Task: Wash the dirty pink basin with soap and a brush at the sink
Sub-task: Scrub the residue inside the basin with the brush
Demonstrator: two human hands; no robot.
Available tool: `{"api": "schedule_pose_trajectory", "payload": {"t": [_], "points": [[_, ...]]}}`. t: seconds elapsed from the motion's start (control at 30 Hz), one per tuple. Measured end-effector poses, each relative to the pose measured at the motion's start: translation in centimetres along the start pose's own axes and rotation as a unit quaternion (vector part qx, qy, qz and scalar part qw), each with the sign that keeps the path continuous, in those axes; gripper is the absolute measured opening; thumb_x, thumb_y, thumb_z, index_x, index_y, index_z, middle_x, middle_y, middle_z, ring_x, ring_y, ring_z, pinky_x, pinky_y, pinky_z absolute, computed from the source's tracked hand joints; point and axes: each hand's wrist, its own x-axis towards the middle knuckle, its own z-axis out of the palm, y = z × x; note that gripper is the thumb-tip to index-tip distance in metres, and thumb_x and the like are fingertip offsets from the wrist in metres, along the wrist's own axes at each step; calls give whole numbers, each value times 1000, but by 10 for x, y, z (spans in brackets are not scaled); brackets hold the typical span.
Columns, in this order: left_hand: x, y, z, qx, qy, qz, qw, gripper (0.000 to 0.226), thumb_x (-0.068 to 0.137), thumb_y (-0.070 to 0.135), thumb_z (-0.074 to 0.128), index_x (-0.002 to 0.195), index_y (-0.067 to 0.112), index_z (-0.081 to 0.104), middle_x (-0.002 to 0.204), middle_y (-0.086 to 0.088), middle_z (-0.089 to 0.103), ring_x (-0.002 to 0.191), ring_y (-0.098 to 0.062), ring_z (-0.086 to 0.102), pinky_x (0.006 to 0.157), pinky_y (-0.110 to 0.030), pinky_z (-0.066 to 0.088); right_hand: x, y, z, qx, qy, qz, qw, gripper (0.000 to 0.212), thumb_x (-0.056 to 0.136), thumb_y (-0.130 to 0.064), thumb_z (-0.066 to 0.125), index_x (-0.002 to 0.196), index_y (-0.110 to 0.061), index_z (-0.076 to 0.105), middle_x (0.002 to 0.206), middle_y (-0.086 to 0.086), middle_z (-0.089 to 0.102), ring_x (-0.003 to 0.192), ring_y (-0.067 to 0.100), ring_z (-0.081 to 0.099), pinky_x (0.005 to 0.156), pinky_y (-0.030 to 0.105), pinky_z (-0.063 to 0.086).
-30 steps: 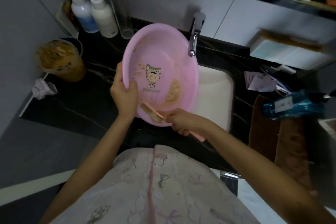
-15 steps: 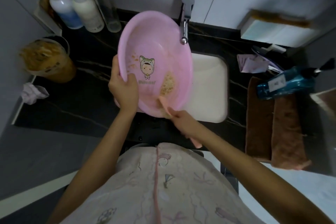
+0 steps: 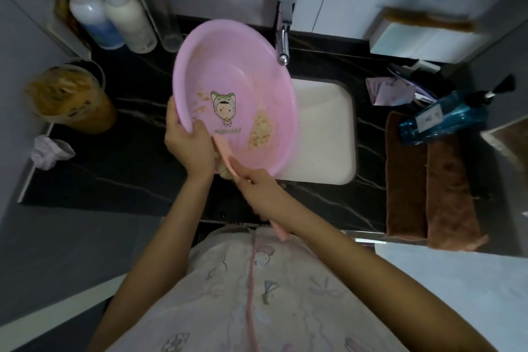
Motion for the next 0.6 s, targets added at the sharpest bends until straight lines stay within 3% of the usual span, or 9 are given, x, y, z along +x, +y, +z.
{"api": "schedule_pose_trajectory", "payload": {"t": [0.03,0.1,0.2,0.23,0.3,0.37,0.47,0.53,0.6], "points": [[0,-2,-1,-5,8,-5,1000,60,72,-8,44,128,9,56,111,0,63,100,1,58,90,-18,50,0,7,-4,-12,-4,-3,1000,44,102,-21,32,143,-37,27,67,-7,49,44,-3,43,43,8,32],[0,-6,-5,-10,16,-13,1000,60,72,-9,45,129,8,56,113,-3,64,105,-7,60,91,-20,50,-1,22,-20,-42,-21,37,998,42,103,-27,29,144,-36,31,83,-2,58,62,2,49,56,12,37],[0,-9,-3,-14,-1,-1,1000,60,73,-9,46,129,10,56,111,2,63,102,1,60,89,-18,50,6,33,-59,-65,-32,98,992,42,103,-32,34,141,-17,41,87,-8,55,67,-6,49,57,5,39],[0,-9,-3,-13,-8,3,1000,61,73,-10,46,129,11,55,109,5,63,99,5,59,87,-15,49,18,37,-73,-92,-36,109,989,42,102,-33,36,140,-15,43,97,-2,60,77,-7,54,67,4,42],[-2,-4,-1,-6,-19,1,1000,62,74,-10,46,131,13,54,109,6,62,99,4,59,84,-10,48,48,45,-103,-204,-31,137,969,45,102,-34,32,146,-22,34,136,10,50,116,11,52,94,22,40],[-3,-3,-1,-3,-32,-4,999,62,75,-10,47,132,13,53,111,3,63,102,-1,58,84,-9,48,71,45,-130,-365,2,135,921,49,101,-27,29,149,-36,20,139,12,45,120,28,49,90,33,41],[-2,-3,-3,-4,-36,1,999,62,75,-11,47,133,13,52,113,1,63,104,-2,58,85,-9,48,87,36,-157,-485,77,114,864,57,97,-21,34,147,-43,18,124,12,54,110,30,55,77,33,41],[-2,-4,-3,-2,-41,10,999,63,74,-10,47,133,13,53,114,3,63,104,1,57,85,-8,47,92,39,-146,-460,31,118,880,53,99,-26,34,149,-36,20,129,12,51,115,30,52,82,34,42],[0,-6,-3,-3,-42,13,999,64,73,-10,47,132,14,53,113,3,63,104,3,56,86,-9,46,80,47,-119,-373,-78,135,915,52,99,-40,36,148,-22,29,138,10,47,126,31,45,98,38,41]]}}
